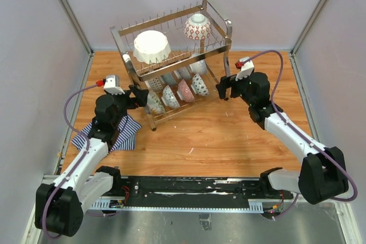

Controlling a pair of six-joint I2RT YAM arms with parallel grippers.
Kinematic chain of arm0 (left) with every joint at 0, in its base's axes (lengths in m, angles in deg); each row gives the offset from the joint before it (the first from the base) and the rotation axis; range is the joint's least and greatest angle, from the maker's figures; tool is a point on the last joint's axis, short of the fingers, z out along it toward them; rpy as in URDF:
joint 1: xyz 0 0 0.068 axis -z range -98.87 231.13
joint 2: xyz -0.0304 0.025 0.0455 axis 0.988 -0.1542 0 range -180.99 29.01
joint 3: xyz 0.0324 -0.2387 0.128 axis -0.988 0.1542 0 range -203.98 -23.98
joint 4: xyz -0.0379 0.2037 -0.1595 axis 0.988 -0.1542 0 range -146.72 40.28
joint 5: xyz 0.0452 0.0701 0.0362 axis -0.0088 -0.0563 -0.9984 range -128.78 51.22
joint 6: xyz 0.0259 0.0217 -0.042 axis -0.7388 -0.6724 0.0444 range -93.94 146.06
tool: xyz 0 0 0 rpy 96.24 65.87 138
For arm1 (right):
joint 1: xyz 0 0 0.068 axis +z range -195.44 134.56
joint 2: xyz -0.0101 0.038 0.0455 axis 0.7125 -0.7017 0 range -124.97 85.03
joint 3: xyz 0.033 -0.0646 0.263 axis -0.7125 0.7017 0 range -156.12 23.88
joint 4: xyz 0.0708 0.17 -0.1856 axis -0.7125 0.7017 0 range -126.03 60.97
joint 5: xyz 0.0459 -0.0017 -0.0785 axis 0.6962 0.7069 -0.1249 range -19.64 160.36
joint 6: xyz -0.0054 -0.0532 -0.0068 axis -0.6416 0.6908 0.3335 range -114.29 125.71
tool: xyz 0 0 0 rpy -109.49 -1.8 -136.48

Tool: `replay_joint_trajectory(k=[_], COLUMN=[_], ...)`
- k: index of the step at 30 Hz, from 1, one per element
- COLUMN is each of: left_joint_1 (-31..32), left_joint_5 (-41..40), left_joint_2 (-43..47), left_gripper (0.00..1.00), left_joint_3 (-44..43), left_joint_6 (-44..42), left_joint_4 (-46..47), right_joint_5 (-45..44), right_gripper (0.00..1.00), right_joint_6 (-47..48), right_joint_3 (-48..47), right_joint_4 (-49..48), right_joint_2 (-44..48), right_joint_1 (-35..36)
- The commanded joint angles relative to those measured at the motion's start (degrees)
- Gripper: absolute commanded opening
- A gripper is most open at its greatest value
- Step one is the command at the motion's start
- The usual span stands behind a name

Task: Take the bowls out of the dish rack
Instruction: Adjust the dish rack at the center of the board, then pick up the bowl from the dish rack.

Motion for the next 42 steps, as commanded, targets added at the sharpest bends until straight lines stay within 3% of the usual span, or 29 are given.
replay_joint_trajectory(k=[1,9,12,15,27,34,42], left_joint_1=[-3.9,-6.5,-7.5,-7.5,-7.0,-6.3,-6.1], left_joint_5=[-3.8,-2.1,-1.5,0.0,7.7,10.0,11.4], left_joint_2=[-4.5,-11.5,-12.2,-10.1,6.0,11.2,12.8], left_gripper=[0.92,0.93,0.97,1.00,1.00,1.00,1.00], left_joint_3=[-2.2,-5.7,-6.4,-5.4,3.9,4.7,4.8], left_joint_6=[-1.2,-0.2,1.2,2.5,10.1,11.9,11.1], left_joint_4=[2.1,4.1,3.8,3.7,1.5,-1.3,-1.2], right_joint_5=[1.9,5.6,6.2,6.8,17.1,11.1,8.2], right_gripper=[0.97,0.93,0.94,0.99,1.00,0.95,0.85], right_joint_6=[-0.4,-3.1,-4.6,-5.3,-13.3,-9.4,-11.3], right_joint_3=[-0.7,0.0,1.5,1.9,6.9,2.1,-1.4], right_joint_4=[-1.9,-3.5,-5.7,-5.0,-12.0,-7.6,-10.5], right_joint_2=[2.5,2.4,3.0,4.0,5.6,2.3,-7.1], right_joint_1=[-1.8,-1.8,-1.8,-1.8,-1.2,5.3,6.1])
